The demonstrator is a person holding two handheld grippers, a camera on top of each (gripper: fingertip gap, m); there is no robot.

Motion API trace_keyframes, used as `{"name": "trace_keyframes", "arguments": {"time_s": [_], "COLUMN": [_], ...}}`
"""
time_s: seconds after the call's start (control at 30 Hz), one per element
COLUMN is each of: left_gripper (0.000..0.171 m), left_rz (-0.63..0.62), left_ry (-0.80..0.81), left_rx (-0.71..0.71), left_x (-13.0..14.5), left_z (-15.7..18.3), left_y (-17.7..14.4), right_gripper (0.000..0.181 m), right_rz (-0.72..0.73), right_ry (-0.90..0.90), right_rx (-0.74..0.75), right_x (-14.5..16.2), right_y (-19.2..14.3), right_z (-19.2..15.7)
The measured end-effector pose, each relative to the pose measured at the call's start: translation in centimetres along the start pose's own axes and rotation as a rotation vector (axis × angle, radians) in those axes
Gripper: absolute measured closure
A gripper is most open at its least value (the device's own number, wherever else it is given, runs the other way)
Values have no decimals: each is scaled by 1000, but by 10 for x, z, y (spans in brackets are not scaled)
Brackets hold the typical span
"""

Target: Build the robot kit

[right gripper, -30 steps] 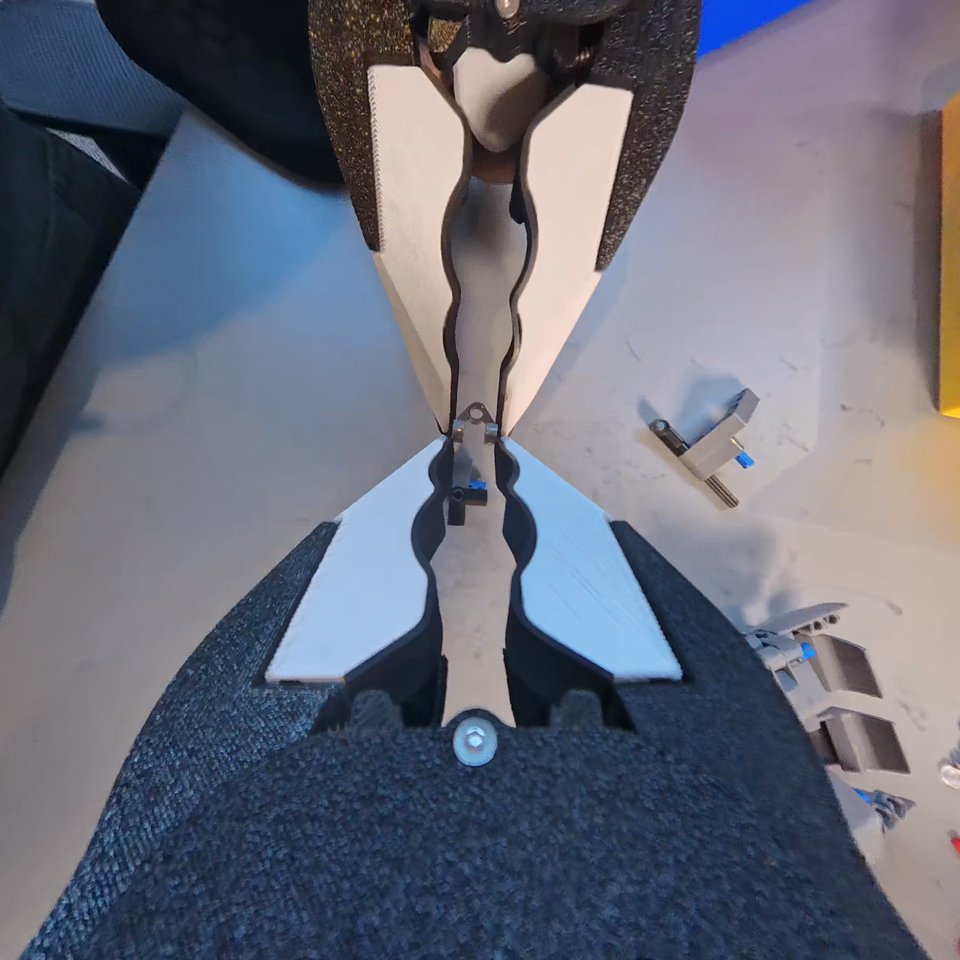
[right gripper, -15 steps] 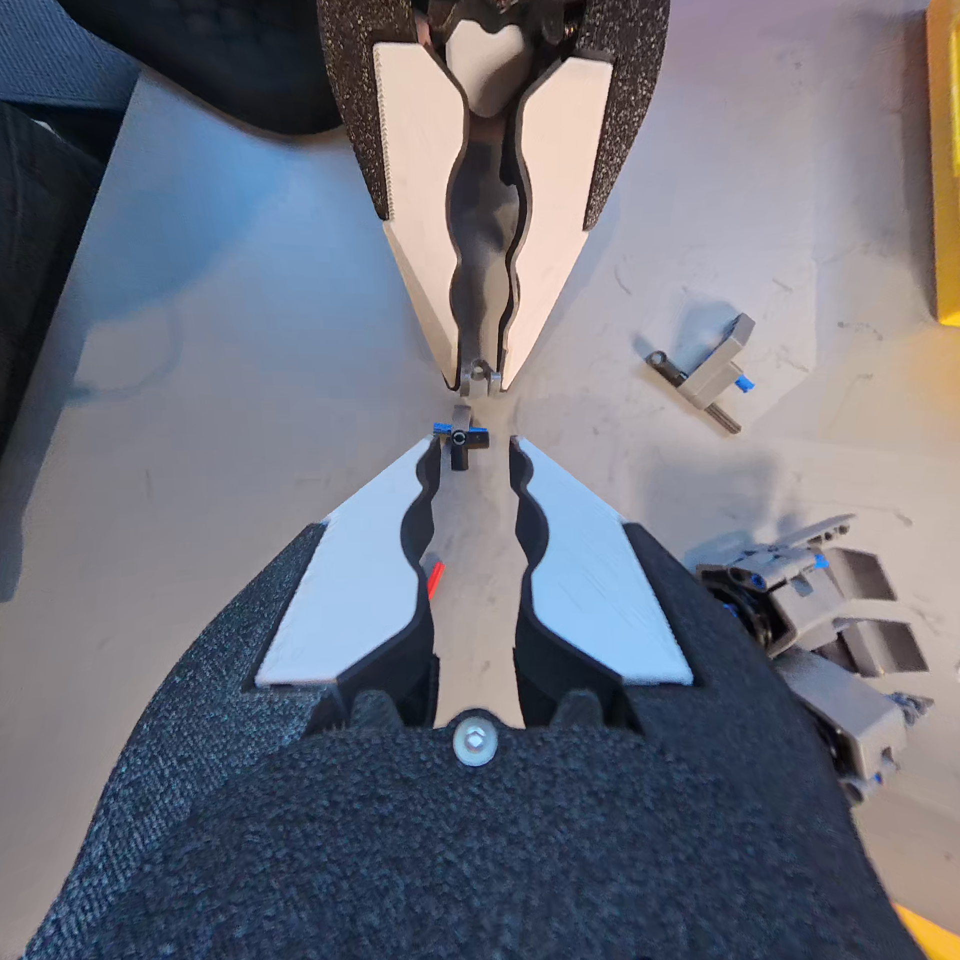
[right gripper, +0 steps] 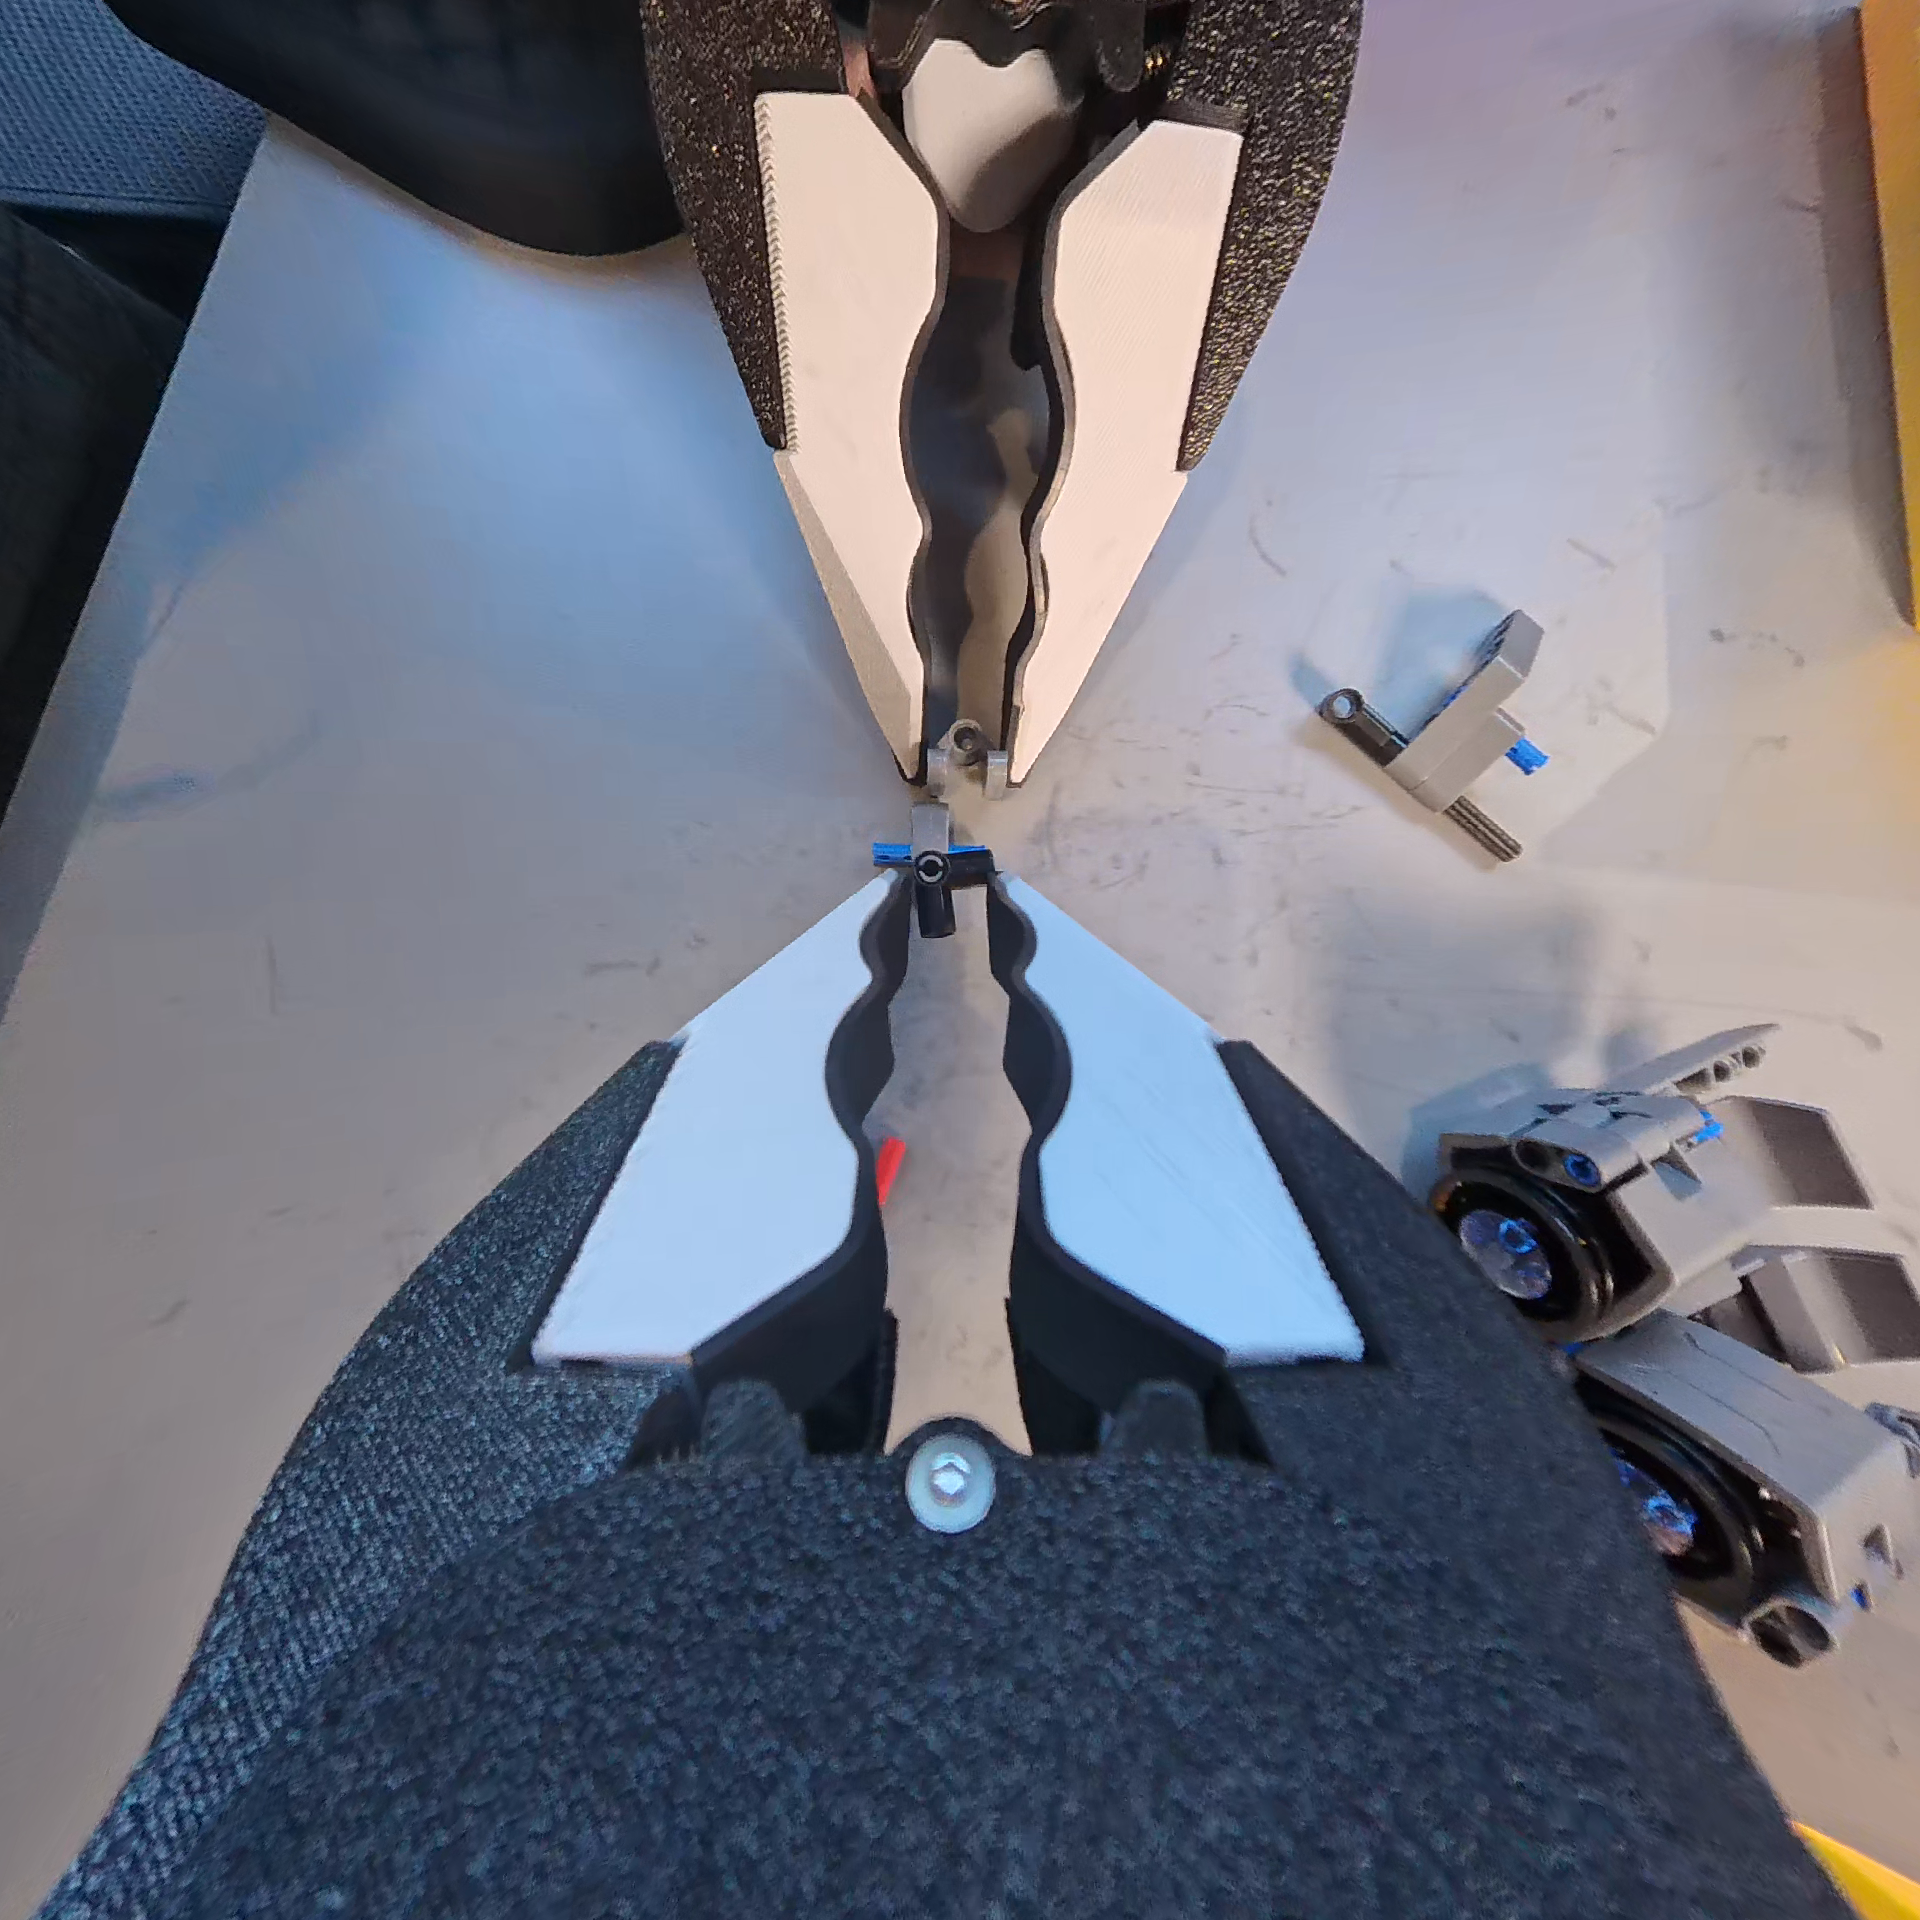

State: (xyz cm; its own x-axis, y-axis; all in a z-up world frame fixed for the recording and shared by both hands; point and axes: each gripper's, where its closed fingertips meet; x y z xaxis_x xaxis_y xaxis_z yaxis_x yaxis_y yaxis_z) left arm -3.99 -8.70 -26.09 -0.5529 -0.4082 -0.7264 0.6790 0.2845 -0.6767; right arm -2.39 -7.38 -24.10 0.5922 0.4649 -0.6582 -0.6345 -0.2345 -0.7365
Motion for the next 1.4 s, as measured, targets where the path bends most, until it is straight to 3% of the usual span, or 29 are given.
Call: {"name": "trace_keyframes", "arguments": {"time_s": [0.3,0.5,1.13,1.4], "left_gripper": [157,156,157,157], "left_rz": [-8,71,13,-32], "left_ry": [12,4,15,-63], "left_rx": [-9,9,0,-25], "left_x": [-1,-12,-3,-3], "left_z": [0,3,5,5], "left_y": [0,-3,3,3], "right_gripper": [174,175,175,175], "right_rz": [-7,-3,6,3], "right_ry": [3,-6,-46,-17], "right_rx": [2,-6,-68,-33], "right_x": [3,4,3,3], "right_y": [2,1,2,2], "right_z": [0,-1,-1,1]}}
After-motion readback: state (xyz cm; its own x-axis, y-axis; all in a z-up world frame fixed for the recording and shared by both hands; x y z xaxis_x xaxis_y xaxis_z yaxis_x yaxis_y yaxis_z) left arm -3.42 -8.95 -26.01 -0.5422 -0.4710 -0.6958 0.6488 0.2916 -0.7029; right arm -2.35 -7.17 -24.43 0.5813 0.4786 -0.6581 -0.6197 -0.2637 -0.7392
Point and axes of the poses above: each gripper's, where its closed fingertips meet, y out along the fingers, x out of its underside, z = x × y across the jaws, and after that the axes turned 8 degrees about x, right-handed
